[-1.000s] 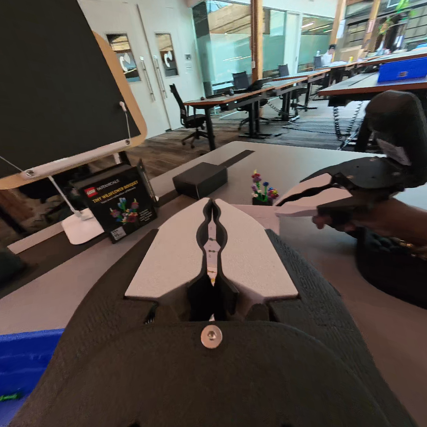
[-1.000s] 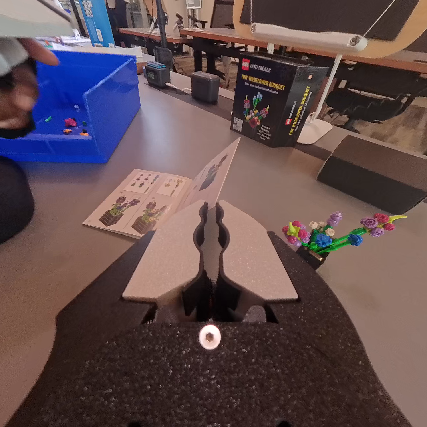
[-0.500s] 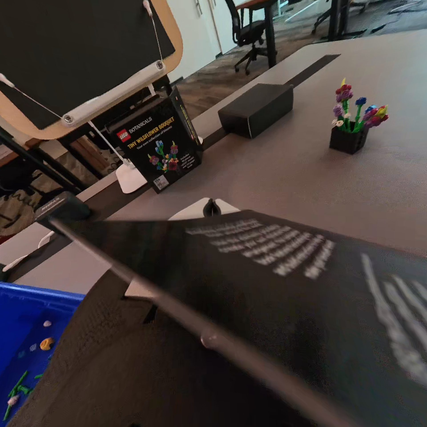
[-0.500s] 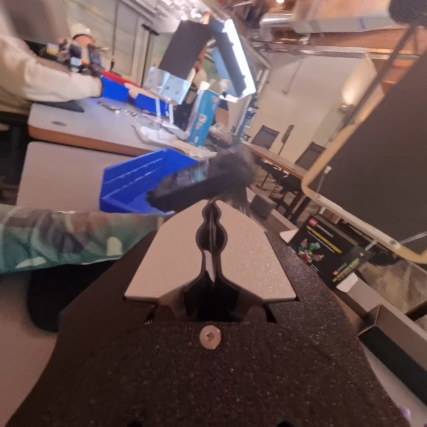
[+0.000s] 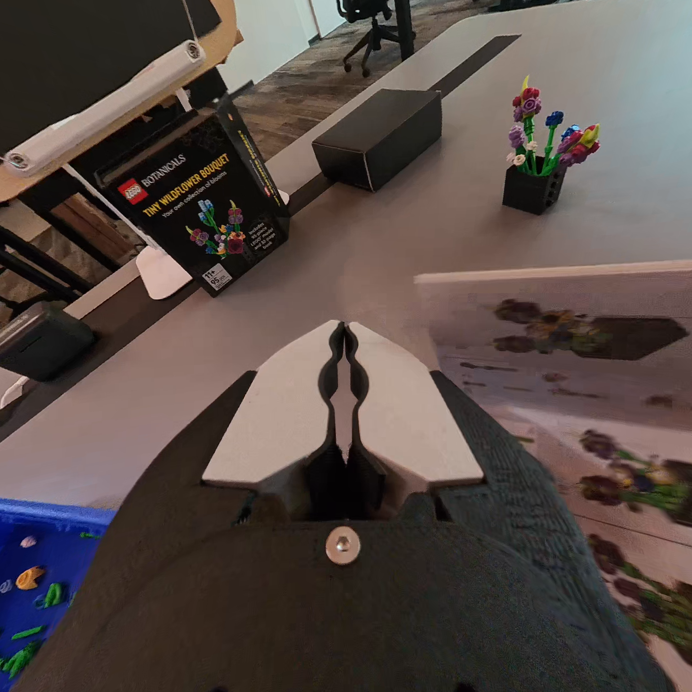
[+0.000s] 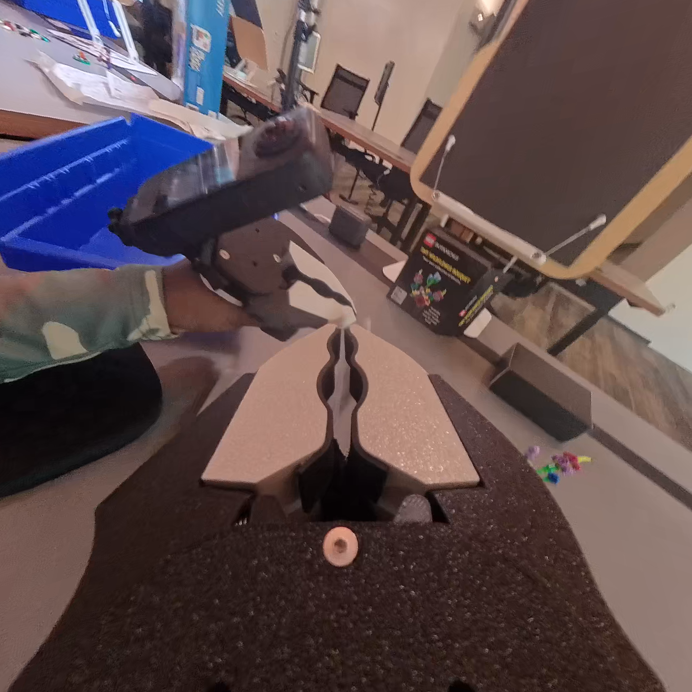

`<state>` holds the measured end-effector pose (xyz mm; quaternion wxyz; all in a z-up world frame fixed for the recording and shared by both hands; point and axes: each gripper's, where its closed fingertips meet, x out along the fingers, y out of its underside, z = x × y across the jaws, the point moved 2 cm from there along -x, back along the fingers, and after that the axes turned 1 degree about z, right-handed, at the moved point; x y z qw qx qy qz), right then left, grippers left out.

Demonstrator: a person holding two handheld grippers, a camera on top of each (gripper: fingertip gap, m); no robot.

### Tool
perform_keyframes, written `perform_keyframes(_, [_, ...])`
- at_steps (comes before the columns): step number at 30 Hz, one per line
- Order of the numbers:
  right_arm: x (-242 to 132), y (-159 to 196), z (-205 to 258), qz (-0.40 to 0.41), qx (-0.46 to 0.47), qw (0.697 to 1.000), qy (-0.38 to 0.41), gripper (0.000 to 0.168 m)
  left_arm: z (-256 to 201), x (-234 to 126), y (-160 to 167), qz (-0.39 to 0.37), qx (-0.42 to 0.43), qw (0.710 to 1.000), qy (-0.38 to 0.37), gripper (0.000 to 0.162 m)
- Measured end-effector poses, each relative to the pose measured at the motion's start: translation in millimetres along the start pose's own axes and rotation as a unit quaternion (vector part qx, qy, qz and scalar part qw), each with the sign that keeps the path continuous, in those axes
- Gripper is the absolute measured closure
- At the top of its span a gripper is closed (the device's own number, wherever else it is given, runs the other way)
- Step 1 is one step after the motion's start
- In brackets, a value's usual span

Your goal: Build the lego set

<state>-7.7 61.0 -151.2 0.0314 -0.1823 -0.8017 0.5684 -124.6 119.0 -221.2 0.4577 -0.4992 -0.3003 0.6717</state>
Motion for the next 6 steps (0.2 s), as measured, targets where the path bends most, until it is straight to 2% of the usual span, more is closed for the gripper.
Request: perform_keyframes(6, [0.4,51.8,-18.2,0.078,0.080,0.994,0.013,0.166,-21.0,10.8,10.2,0.028,0.020,0.999,0.041,0.162])
